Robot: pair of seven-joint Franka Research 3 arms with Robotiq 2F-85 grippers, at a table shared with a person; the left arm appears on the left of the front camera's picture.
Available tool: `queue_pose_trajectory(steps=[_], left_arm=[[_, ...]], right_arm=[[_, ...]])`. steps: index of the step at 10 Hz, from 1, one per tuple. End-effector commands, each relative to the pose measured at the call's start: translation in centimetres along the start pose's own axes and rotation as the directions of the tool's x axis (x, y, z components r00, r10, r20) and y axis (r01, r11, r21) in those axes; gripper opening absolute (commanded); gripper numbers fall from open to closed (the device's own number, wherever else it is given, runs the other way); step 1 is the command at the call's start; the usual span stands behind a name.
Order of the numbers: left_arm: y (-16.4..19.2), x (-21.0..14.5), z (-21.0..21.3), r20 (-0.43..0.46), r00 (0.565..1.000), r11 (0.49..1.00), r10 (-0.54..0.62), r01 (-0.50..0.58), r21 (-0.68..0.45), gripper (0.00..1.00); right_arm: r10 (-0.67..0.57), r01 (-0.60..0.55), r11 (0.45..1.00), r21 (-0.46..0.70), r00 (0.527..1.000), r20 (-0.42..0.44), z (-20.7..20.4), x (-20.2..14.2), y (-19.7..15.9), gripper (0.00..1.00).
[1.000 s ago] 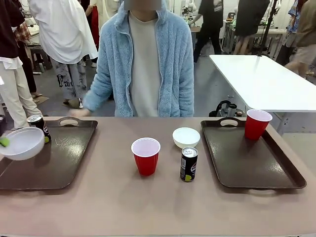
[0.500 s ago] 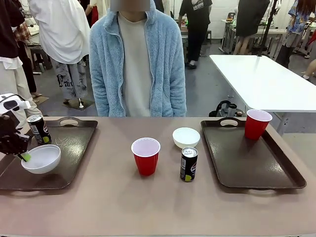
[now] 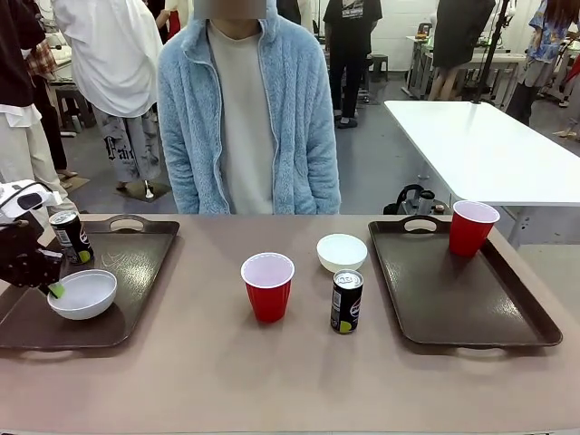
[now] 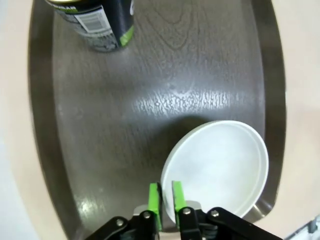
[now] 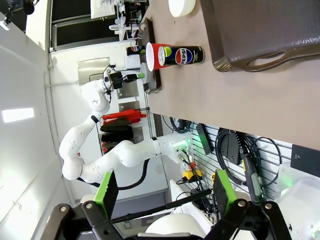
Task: Prepare tableware on both trays.
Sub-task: Pick up a Picnic Bowl from the table and place it on a Handle tray.
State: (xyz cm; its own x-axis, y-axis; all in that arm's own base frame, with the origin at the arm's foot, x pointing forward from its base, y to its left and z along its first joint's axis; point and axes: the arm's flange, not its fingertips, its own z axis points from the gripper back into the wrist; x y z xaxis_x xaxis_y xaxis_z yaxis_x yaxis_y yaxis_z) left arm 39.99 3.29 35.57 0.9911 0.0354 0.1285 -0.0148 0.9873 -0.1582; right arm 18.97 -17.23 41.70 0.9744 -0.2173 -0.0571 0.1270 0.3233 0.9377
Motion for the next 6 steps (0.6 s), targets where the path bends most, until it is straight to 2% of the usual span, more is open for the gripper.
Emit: queue_pose_trajectory(steps=[1,2,3,4,5,6], left_arm=[[-0.3,-3.5,0.1,0.016,1.000,0.998,-0.009,0.010,-0.055,1.00],[-0.3,-3.7,1.5,0.009,1.000,0.998,-0.027,0.028,-0.061,0.67],[-0.2,-3.9,3.1,0.009,0.999,0.997,-0.054,0.054,-0.053,1.00],[-0.4,-4.2,4.8,-0.001,0.996,0.996,-0.086,0.086,-0.038,0.87],[-0.7,-4.5,6.1,-0.012,0.993,0.993,-0.118,0.118,-0.009,1.00],[-1.2,-4.9,7.1,-0.029,0.988,0.988,-0.150,0.151,0.014,1.00]], right_arm=[[0.014,-0.014,1.000,0.017,1.000,0.001,0.0,0.1,0.1,1.00],[0.014,-0.014,1.000,0.017,1.000,0.001,0.0,0.1,0.1,1.00],[0.014,-0.014,1.000,0.017,1.000,0.001,0.0,0.1,0.1,1.00],[0.014,-0.014,1.000,0.017,1.000,0.001,0.0,0.1,0.1,1.00],[0.014,-0.014,1.000,0.017,1.000,0.001,0.0,0.1,0.1,1.00],[0.014,-0.014,1.000,0.017,1.000,0.001,0.0,0.1,0.1,1.00]])
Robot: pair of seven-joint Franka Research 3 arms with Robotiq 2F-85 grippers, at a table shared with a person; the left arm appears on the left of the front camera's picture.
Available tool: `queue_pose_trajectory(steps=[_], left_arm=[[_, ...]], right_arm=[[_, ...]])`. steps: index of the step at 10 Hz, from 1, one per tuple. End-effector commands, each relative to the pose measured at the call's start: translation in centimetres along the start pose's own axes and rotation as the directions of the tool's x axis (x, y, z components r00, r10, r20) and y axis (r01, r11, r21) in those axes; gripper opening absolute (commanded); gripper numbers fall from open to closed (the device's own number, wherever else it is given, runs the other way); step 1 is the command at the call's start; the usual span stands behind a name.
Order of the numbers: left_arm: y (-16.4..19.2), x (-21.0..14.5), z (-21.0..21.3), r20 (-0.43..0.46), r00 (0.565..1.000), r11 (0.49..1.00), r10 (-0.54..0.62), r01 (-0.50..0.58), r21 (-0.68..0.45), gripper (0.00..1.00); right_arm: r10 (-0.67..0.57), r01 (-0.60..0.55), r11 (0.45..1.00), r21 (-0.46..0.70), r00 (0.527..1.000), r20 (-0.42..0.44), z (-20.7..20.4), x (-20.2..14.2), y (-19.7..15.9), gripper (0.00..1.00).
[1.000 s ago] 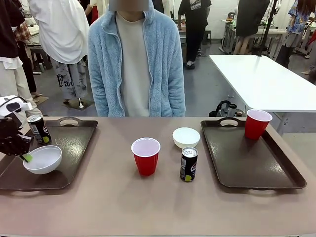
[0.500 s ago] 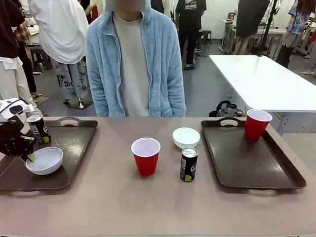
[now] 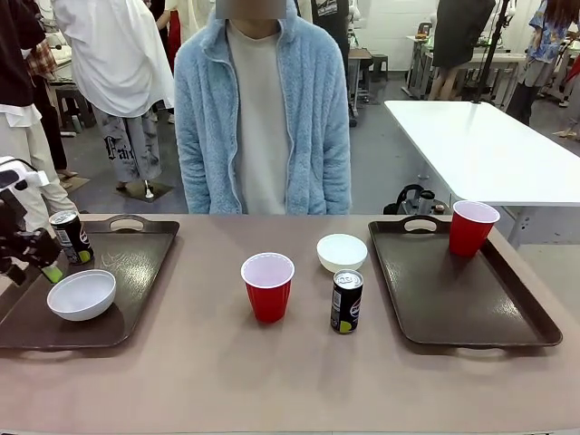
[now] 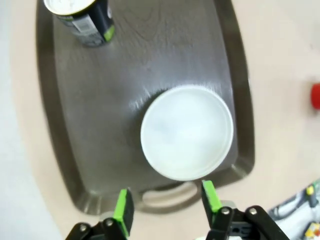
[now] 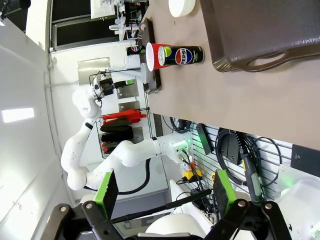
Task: Prepare tableware on both trays.
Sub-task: Pick up a Picnic Bowl from the table and place it on a Handle tray.
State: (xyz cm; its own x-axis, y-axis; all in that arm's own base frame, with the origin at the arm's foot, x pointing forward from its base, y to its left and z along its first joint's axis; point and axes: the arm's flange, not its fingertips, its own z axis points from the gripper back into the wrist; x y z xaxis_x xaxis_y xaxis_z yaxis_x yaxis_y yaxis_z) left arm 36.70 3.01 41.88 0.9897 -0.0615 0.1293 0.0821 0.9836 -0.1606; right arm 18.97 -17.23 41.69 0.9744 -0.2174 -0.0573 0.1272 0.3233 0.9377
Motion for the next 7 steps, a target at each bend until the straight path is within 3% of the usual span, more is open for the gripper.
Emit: queue_pose_trajectory(steps=[1,2,3,6,7], left_arm=[[-0.9,-2.5,1.2,-0.032,0.996,0.995,-0.086,0.088,0.055,1.00],[-1.7,-2.8,1.8,-0.046,0.992,0.990,-0.116,0.120,0.078,0.83],[-2.5,-3.1,2.5,-0.045,0.989,0.983,-0.141,0.146,0.109,0.92],[-3.4,-3.7,5.6,0.000,0.990,0.979,-0.141,0.139,0.149,0.92],[-3.3,-2.4,4.2,-0.032,0.989,0.983,-0.147,0.149,0.107,0.92]], right_arm=[[0.014,-0.015,1.000,0.017,1.000,0.001,0.0,0.1,0.1,1.00],[0.014,-0.015,1.000,0.017,1.000,0.001,0.0,0.1,0.1,1.00],[0.014,-0.015,1.000,0.017,1.000,0.001,0.0,0.1,0.1,1.00],[0.014,-0.015,1.000,0.017,1.000,0.001,0.0,0.1,0.1,1.00],[0.014,-0.015,1.000,0.017,1.000,0.001,0.0,0.1,0.1,1.00]])
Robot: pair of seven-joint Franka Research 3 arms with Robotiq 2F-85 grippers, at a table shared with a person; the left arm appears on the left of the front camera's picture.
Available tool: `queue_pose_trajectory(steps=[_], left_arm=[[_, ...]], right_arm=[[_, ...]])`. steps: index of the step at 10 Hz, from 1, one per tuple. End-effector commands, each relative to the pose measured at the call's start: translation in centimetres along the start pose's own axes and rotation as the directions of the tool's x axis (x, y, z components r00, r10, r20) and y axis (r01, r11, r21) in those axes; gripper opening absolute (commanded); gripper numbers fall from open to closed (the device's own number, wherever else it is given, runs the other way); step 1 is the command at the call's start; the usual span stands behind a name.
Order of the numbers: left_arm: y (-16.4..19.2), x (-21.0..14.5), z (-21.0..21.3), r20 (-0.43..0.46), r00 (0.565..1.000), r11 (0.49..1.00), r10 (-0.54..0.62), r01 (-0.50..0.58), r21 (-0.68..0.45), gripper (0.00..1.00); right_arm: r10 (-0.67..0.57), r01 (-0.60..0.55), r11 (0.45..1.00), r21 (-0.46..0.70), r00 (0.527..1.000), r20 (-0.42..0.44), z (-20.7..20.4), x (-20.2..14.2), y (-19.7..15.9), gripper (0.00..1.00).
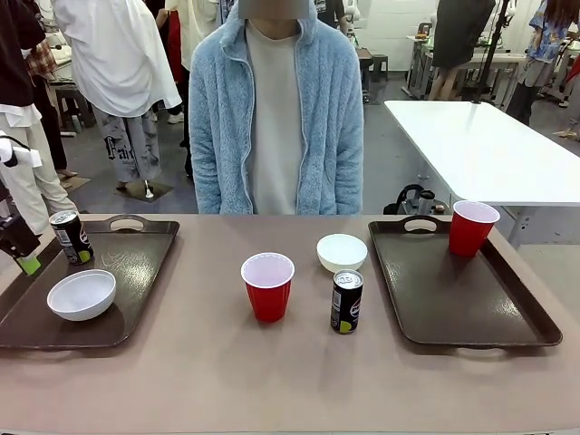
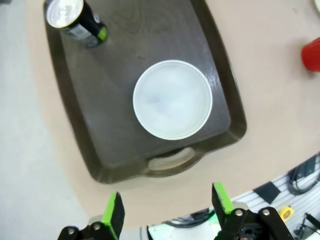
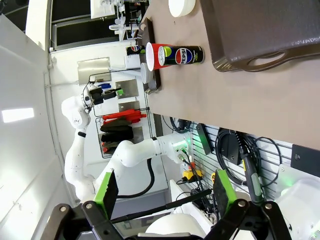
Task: Prepare tableware on both trays.
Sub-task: Pick up a Picnic Bowl from the table and place it on a Handle tray.
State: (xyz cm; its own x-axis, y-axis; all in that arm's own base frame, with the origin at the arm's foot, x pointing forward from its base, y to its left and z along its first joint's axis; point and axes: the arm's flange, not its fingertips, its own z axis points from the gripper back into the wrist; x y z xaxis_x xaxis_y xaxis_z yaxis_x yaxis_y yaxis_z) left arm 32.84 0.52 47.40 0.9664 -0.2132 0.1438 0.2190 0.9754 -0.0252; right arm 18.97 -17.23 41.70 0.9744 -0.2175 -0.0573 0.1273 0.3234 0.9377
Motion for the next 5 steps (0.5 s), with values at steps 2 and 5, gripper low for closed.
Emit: queue_pose_trajectory(steps=[2,5], left_arm=[[0.25,0.46,-1.26,-0.024,1.000,1.000,0.004,-0.004,-0.008,0.92],[0.21,0.24,-1.05,-0.029,1.000,1.000,0.004,-0.004,-0.008,0.92]], right_arm=[[0.015,-0.015,1.000,0.017,1.000,0.001,0.04,0.10,0.08,1.00],[0.015,-0.015,1.000,0.017,1.000,0.001,0.04,0.10,0.08,1.00]])
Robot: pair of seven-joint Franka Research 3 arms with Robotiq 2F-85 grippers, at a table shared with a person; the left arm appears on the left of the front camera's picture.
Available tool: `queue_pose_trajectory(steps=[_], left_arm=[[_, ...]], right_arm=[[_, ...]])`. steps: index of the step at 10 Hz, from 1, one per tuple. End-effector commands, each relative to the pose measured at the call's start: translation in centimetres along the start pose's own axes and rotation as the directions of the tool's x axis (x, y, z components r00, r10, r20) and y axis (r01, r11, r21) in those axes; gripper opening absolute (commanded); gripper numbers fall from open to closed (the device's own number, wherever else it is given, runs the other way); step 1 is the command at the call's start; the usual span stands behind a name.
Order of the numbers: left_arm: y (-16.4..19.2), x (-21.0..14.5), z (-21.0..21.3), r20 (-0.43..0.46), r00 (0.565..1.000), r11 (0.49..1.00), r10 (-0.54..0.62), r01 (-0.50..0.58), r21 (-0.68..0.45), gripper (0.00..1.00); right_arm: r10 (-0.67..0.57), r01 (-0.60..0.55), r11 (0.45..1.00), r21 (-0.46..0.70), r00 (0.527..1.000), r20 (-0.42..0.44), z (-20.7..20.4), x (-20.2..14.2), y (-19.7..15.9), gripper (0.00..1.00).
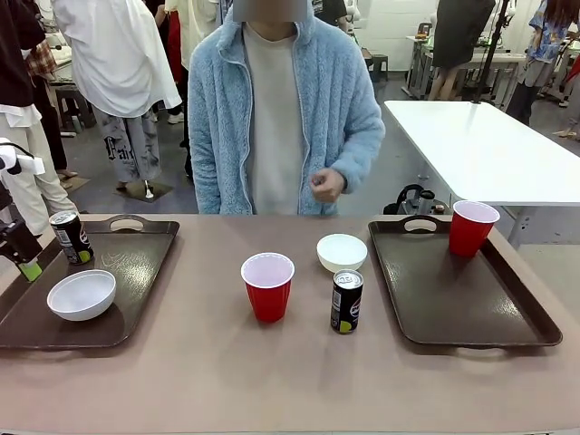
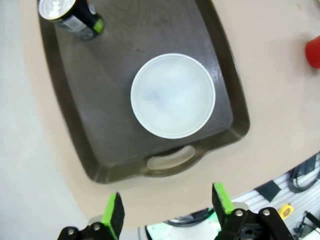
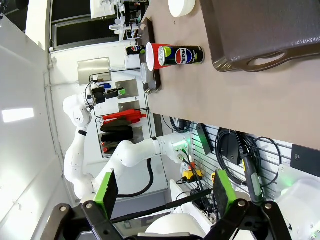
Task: Prepare tableware on both trays.
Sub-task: Pick up a Picnic Bowl from the table and place it on a Handle tray.
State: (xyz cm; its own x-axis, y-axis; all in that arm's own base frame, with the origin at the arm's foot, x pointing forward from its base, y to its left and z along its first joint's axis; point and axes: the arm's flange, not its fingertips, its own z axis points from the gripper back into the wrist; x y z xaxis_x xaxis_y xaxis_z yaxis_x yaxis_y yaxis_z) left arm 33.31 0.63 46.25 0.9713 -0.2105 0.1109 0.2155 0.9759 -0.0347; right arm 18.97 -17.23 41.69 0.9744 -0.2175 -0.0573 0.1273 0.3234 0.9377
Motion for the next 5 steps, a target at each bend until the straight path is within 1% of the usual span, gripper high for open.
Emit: queue_pose_trajectory(steps=[1,2,3,4,5], left_arm=[[1.4,1.2,0.7,0.063,0.996,0.989,-0.061,0.068,-0.130,0.92],[2.6,2.1,1.0,0.123,0.992,0.960,0.024,0.012,-0.280,0.92],[4.5,3.2,1.9,0.149,0.988,0.880,0.031,0.044,-0.472,0.92],[7.0,2.5,2.3,0.169,0.983,0.771,0.070,0.054,-0.634,0.92],[10.2,1.4,2.2,0.184,0.975,0.663,0.120,0.059,-0.746,0.92]], right_arm=[[0.000,0.000,1.000,0.000,1.000,0.000,0.0,0.0,0.0,1.00],[0.042,-0.043,0.998,-0.050,0.999,-0.023,-0.6,0.8,3.7,1.00],[0.047,-0.051,0.991,-0.123,0.998,-0.038,-1.7,2.8,8.0,1.00],[0.048,-0.057,0.980,-0.189,0.997,-0.053,-3.3,4.0,11.2,1.00],[0.060,-0.073,0.965,-0.252,0.996,-0.062,-5.2,5.3,13.8,1.00]])
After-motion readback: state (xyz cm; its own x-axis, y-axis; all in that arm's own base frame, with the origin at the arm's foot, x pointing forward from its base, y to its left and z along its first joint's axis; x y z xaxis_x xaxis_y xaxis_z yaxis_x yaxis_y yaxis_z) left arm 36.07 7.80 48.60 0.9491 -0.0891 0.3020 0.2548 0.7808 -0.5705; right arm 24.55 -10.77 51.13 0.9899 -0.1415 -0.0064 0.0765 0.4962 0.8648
